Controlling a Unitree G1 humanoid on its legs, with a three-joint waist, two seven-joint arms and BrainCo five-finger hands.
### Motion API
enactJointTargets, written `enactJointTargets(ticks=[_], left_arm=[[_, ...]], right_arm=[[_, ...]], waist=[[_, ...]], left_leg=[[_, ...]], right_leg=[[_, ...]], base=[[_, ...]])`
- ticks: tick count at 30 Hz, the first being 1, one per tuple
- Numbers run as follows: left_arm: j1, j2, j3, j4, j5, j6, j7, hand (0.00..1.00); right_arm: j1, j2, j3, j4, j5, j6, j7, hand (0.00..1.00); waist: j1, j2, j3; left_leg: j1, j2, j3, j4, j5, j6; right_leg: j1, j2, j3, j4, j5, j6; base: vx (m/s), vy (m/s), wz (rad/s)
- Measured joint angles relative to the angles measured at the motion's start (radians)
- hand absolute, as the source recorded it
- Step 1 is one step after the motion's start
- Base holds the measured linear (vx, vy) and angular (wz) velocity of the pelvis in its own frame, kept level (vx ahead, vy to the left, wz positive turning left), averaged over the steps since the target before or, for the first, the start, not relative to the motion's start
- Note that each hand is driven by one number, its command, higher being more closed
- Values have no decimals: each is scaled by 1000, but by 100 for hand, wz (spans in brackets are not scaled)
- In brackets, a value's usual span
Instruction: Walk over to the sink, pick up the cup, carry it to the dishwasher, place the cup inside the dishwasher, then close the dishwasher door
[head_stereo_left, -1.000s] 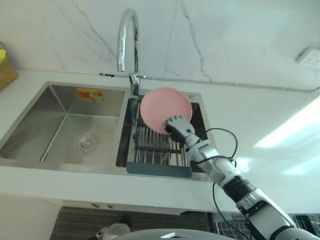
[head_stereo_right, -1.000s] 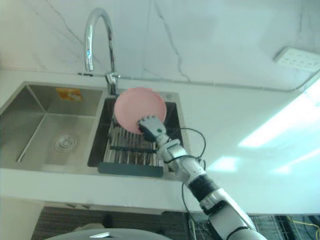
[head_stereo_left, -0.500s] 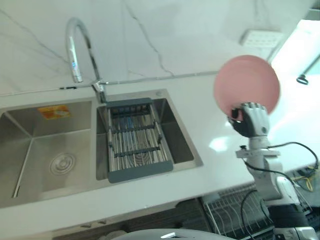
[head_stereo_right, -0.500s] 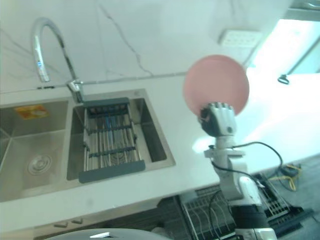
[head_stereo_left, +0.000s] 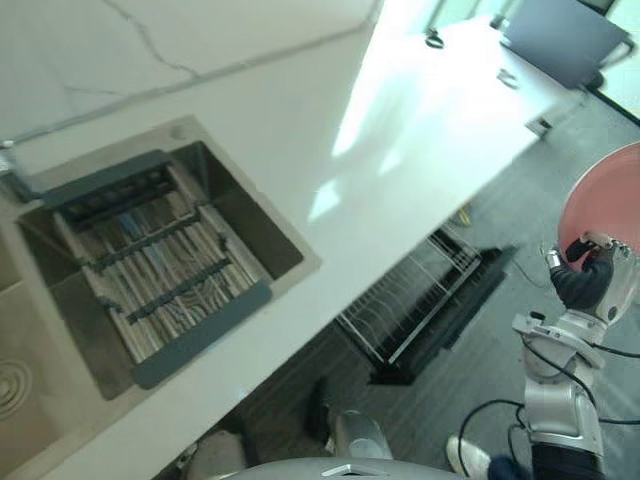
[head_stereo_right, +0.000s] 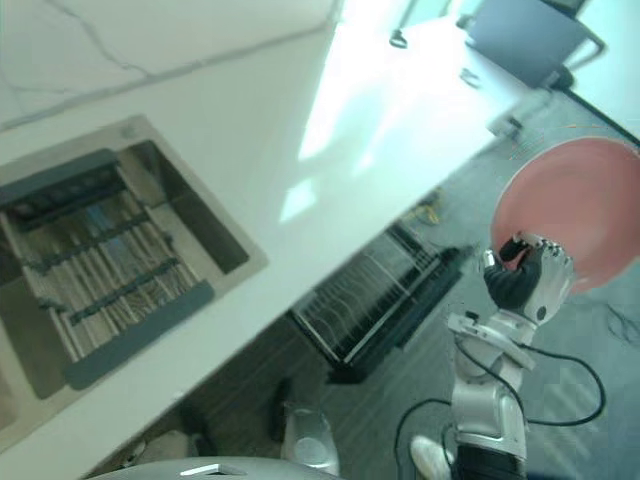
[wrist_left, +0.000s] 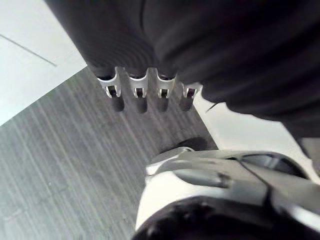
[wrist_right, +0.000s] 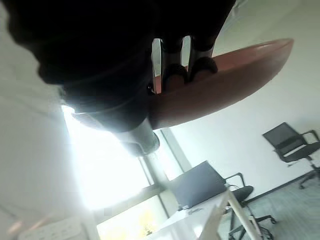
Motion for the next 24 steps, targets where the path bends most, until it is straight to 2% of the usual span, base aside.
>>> enactJointTargets(ticks=[1, 2, 3, 4, 5, 6, 7, 9, 12, 17, 24], left_arm=[[-3, 4, -6, -7, -32, 7, 10, 0], [-5, 7, -5, -15, -50, 12, 15, 0], [-10, 13, -3, -21, -87, 11, 27, 0], [-17, 13, -2, -36, -116, 10, 38, 0], [-21, 10, -1, -43, -131, 7, 41, 0], [-26, -1, 5, -44, -164, 2, 51, 0], [-24, -12, 14, -44, -189, -1, 60, 0], [-17, -24, 24, -44, -228, -10, 82, 0], [-16, -31, 33, -45, -270, -11, 98, 0], [-9, -42, 35, -48, -283, -16, 103, 0], [7, -66, 35, -56, -305, -16, 100, 0]], right_arm=[[10, 14, 1, 1, 14, -5, 2, 100], [12, 26, 4, 1, 21, -9, 2, 100], [5, 40, 28, 1, 26, -12, 9, 100], [-7, 41, 77, 1, 26, -20, 20, 100], [-15, 44, 103, 2, 26, -26, 32, 100], [-24, 57, 159, 7, 25, -29, 52, 100], [-13, 67, 214, 14, 25, -28, 69, 100], [18, 71, 262, 75, 25, -17, 99, 100], [17, 100, 278, 154, 27, 20, 126, 100], [15, 99, 279, 170, 31, 40, 158, 100], [-13, 101, 279, 255, 32, 60, 206, 100]], waist=[[-2, -12, -10], [-3, -10, -9], [13, -17, -14], [24, -32, -24], [31, -26, -25], [43, -1, -26], [52, 14, -27], [55, 27, -29], [69, 33, -29], [72, 52, -14], [103, 96, 0]], left_leg=[[-5, 9, 6, 13, 3, 0], [-12, 11, 16, 30, 5, -3], [-25, 17, 47, 64, -3, 1], [-56, 41, 80, 130, -30, -13], [-74, 53, 85, 162, -46, -27], [-97, 91, 107, 200, -58, -34], [-103, 106, 115, 207, -56, -37], [-99, 109, 115, 205, -48, -40], [-92, 102, 108, 180, -23, -35], [-57, 52, 60, 104, 25, -22], [-44, -13, -17, 19, 76, -3]], right_leg=[[15, -20, -28, 110, -110, 3], [40, -34, -38, 152, -161, 17], [93, -56, -49, 146, -210, 42], [124, -36, -35, 35, -198, 80], [145, -14, -28, -36, -179, 94], [174, 37, -4, -173, -106, 90], [190, 59, 8, -249, -64, 86], [197, 68, 12, -267, -52, 81], [200, 69, 4, -277, -47, 78], [246, 53, -34, -304, -37, 86], [277, 27, -113, -304, -43, 104]], base=[[22, -50, -49], [62, -80, -47], [37, -136, -82], [-32, -154, -94], [-113, -182, -106], [-171, -187, -93], [-139, -149, -76], [-116, -47, -17], [-84, -2, 8], [-58, 48, 29], [-29, 77, 36]])
